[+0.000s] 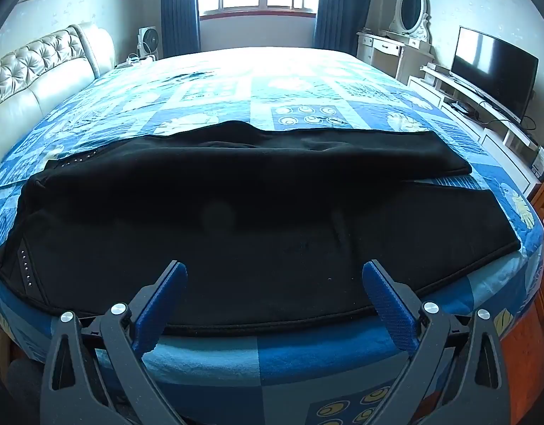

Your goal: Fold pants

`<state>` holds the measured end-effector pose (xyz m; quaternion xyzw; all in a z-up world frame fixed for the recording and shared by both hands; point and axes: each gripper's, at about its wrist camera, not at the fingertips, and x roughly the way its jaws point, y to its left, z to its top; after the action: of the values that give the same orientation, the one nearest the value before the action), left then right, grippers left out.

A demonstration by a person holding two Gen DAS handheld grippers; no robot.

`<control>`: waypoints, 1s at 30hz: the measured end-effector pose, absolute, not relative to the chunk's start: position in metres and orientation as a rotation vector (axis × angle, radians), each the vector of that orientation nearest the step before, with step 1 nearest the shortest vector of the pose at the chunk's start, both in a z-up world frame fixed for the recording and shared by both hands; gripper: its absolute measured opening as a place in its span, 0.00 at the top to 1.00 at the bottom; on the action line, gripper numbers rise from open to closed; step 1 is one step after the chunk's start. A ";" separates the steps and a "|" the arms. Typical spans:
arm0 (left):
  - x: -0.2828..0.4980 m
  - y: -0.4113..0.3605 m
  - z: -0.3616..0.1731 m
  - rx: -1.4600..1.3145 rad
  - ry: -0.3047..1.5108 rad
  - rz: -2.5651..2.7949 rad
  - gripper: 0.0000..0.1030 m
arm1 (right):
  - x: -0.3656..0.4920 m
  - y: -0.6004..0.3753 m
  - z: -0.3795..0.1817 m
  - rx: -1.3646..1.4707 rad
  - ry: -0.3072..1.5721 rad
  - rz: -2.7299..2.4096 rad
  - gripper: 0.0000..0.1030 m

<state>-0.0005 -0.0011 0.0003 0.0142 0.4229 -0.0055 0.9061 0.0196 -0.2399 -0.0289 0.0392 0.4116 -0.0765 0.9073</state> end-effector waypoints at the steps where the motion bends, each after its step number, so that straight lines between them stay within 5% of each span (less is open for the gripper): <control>1: -0.001 -0.002 0.001 0.030 0.872 -0.011 0.02 | 0.020 -0.240 -0.029 0.080 0.849 -0.158 0.04; 30: 0.000 -0.003 -0.002 0.009 0.884 -0.023 0.02 | 0.020 -0.238 -0.032 0.083 0.856 -0.154 0.04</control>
<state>-0.0002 -0.0027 -0.0024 0.0045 0.4276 -0.0114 0.9039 0.0196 -0.2376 -0.0321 0.0400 0.4147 -0.0748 0.9060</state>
